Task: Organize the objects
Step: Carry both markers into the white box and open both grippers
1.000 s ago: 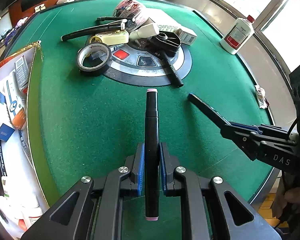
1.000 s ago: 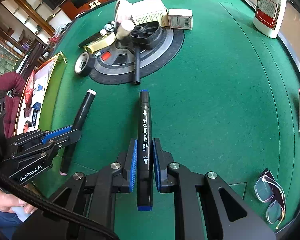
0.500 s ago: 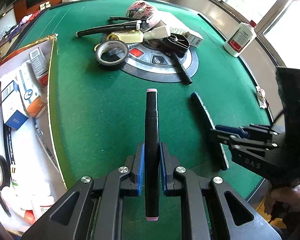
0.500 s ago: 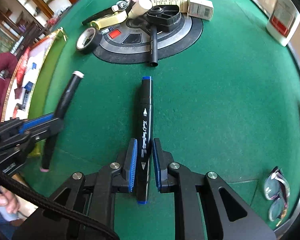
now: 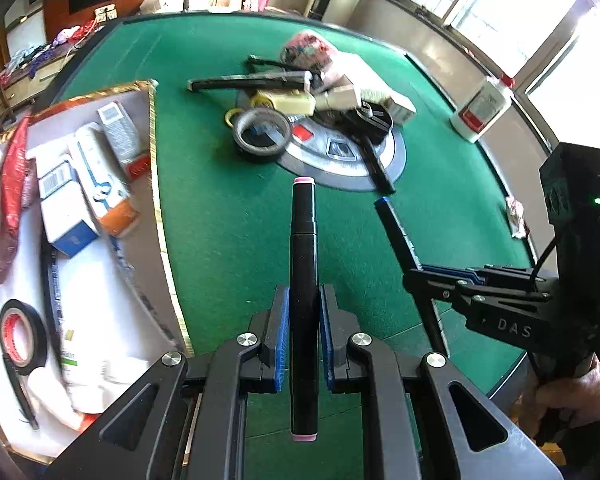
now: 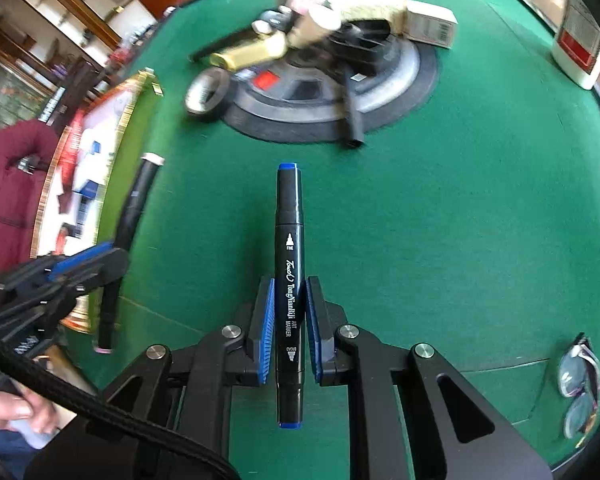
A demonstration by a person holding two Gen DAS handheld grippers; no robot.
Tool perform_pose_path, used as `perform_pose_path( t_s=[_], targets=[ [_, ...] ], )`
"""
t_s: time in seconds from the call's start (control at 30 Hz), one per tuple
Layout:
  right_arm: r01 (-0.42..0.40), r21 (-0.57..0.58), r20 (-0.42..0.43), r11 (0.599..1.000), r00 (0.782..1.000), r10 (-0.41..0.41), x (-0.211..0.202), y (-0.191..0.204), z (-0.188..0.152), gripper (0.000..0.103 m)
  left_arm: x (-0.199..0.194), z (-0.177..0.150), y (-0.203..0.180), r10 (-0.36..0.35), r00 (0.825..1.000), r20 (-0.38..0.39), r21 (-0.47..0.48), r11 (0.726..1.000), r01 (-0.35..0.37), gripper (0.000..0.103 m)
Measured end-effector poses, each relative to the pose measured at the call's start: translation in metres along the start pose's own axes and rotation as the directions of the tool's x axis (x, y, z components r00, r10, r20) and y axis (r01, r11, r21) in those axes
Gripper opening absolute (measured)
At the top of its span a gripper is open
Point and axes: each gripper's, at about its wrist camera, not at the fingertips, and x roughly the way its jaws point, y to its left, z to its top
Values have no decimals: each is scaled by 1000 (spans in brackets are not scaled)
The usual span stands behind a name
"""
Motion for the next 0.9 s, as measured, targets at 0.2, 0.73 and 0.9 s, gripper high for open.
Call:
perform_pose_path(
  t_s=[0.2, 0.73, 0.9],
  targets=[
    [-99, -73, 21, 992, 995, 101, -13, 54, 14, 13, -33, 2, 30, 8, 998, 63, -48, 999, -5, 11],
    [-183, -218, -85, 959, 982, 169, 62, 194, 30, 13, -61, -30, 157, 124, 990, 62, -256, 961, -105, 12],
    [-147, -219, -100, 965, 987, 127, 81, 199, 27, 13, -54, -36, 170, 123, 991, 44, -273, 956, -106, 12]
  ],
)
